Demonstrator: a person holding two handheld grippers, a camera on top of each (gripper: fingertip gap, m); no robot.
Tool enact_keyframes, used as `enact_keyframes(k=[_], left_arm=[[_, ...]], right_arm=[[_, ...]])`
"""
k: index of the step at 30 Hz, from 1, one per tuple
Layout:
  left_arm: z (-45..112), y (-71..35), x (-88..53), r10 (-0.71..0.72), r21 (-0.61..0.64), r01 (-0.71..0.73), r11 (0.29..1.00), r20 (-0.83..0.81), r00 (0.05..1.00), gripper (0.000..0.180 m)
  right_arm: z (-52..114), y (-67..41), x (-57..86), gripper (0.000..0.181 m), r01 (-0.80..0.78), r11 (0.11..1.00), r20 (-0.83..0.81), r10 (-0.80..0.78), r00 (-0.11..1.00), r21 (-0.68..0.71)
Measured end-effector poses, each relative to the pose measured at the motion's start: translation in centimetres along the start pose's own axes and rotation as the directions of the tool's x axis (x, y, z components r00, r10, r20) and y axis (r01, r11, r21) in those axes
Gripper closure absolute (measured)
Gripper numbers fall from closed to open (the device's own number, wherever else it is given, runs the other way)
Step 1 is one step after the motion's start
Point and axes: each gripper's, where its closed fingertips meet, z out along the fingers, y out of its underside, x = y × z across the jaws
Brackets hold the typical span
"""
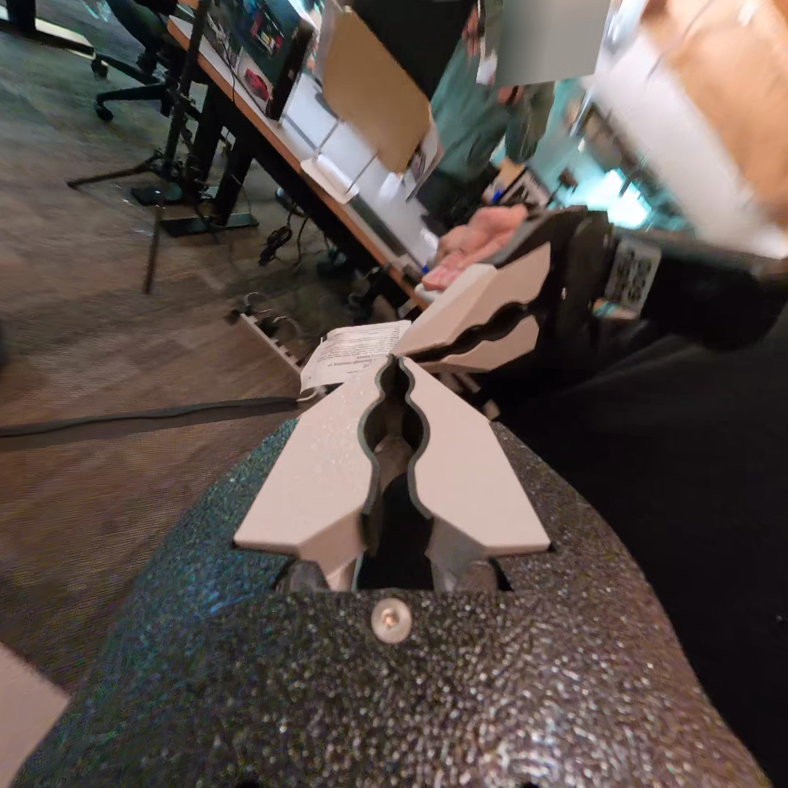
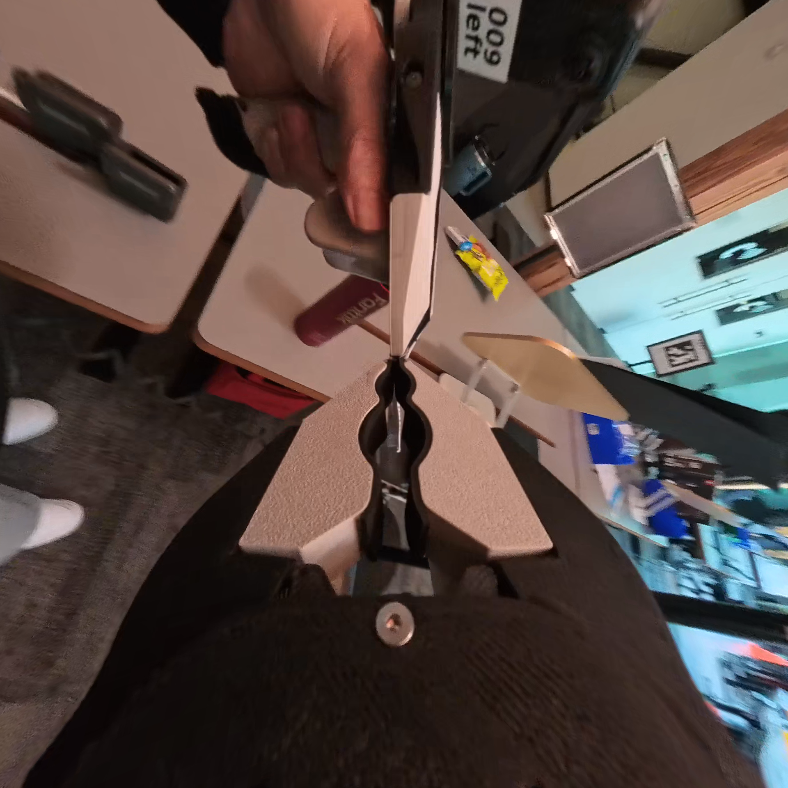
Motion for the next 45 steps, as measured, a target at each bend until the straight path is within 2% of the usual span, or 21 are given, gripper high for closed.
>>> enact_keyframes(k=[2,5,7,8,9,10,11,13,15,19,22,25,28,31,33,36,41,42,45], left_arm=[[0.3,0.4,-0.7,-0.119,0.049,0.12,0.992,-0.033,0.992,0.18],[0.4,0.5,-0.6,-0.306,0.118,0.321,0.94,-0.13,0.943,0.18],[0.6,0.8,-1.1,-0.35,0.144,0.367,0.919,-0.127,0.928,0.18],[-0.4,-0.2,-2.7,-0.393,0.25,0.407,0.879,-0.104,0.914,0.18],[-3.2,-2.0,-5.3,-0.468,0.407,0.478,0.779,-0.13,0.874,0.18],[-6.1,-2.6,-7.8,-0.49,0.495,0.466,0.734,-0.09,0.867,0.18],[-7.2,-1.9,-8.7,-0.432,0.474,0.357,0.805,0.056,0.9,0.18],[-6.0,-1.2,-6.1,-0.223,0.309,0.152,0.939,0.208,0.952,0.18],[-5.1,-1.5,-5.0,-0.055,0.219,-0.016,0.976,0.313,0.948,0.18],[-5.9,-3.2,-5.0,-0.119,0.368,0.015,0.93,0.261,0.958,0.18],[-6.4,-2.5,-4.4,-0.133,0.432,0.038,0.901,0.191,0.973,0.18],[-7.4,1.1,-7.0,-0.077,0.319,-0.047,0.946,0.364,0.928,0.18],[-10.4,6.3,-12.9,0.028,0.102,-0.119,0.988,0.631,0.775,0.18],[-13.6,10.5,-18.1,0.129,-0.05,-0.141,0.989,0.76,0.637,0.18],[-15.0,12.6,-21.0,0.192,-0.136,-0.14,0.981,0.801,0.567,0.18],[-15.3,15.4,-24.1,0.311,-0.284,-0.135,0.949,0.794,0.522,0.18],[-14.2,18.2,-27.7,0.512,-0.474,-0.207,0.856,0.718,0.472,0.18],[-13.8,18.5,-28.1,0.543,-0.497,-0.231,0.837,0.694,0.472,0.171],[-13.6,18.5,-28.9,0.585,-0.509,-0.29,0.811,0.679,0.443,0.121]], right_arm=[[0.4,0.7,-0.5,0.181,0.023,0.999,0.006,-0.023,1.0,-0.047],[0.1,0.6,-0.8,0.181,0.034,0.999,-0.008,-0.034,0.999,-0.037],[0.0,0.9,-1.3,0.181,0.057,0.997,0.013,-0.056,0.998,-0.053],[-0.4,0.1,-2.2,0.181,0.036,0.999,0.06,-0.036,0.998,0.003],[-1.2,-0.6,-3.1,0.181,0.02,0.999,0.096,-0.025,0.995,0.048],[-1.7,0.0,-3.2,0.181,0.027,1.0,0.076,-0.028,0.997,0.012],[-2.2,1.3,-3.1,0.181,0.023,0.999,0.058,-0.021,0.998,-0.04],[-3.0,2.7,-2.4,0.181,-0.084,0.996,0.054,0.084,0.995,-0.012],[-3.4,2.3,-0.9,0.181,-0.198,0.976,0.038,0.195,0.98,0.092],[-3.9,0.3,2.0,0.181,-0.413,0.853,0.065,0.415,0.908,0.321],[-4.4,-1.2,3.1,0.181,-0.499,0.734,0.121,0.505,0.854,0.461],[-4.1,-1.3,3.6,0.181,-0.567,0.641,0.163,0.577,0.8,0.516],[-2.4,-0.3,2.7,0.181,-0.594,0.659,0.16,0.596,0.786,0.462],[-0.5,0.6,1.2,0.181,-0.626,0.677,0.179,0.611,0.771,0.386],[0.6,0.7,0.1,0.181,-0.638,0.685,0.205,0.608,0.767,0.352],[1.8,0.7,-1.0,0.181,-0.65,0.686,0.227,0.61,0.759,0.326],[3.7,1.1,-2.3,0.181,-0.668,0.685,0.24,0.623,0.744,0.291],[4.0,1.2,-2.5,0.181,-0.672,0.683,0.245,0.626,0.741,0.286],[5.0,1.3,-2.9,0.181,-0.68,0.679,0.253,0.631,0.733,0.277]])
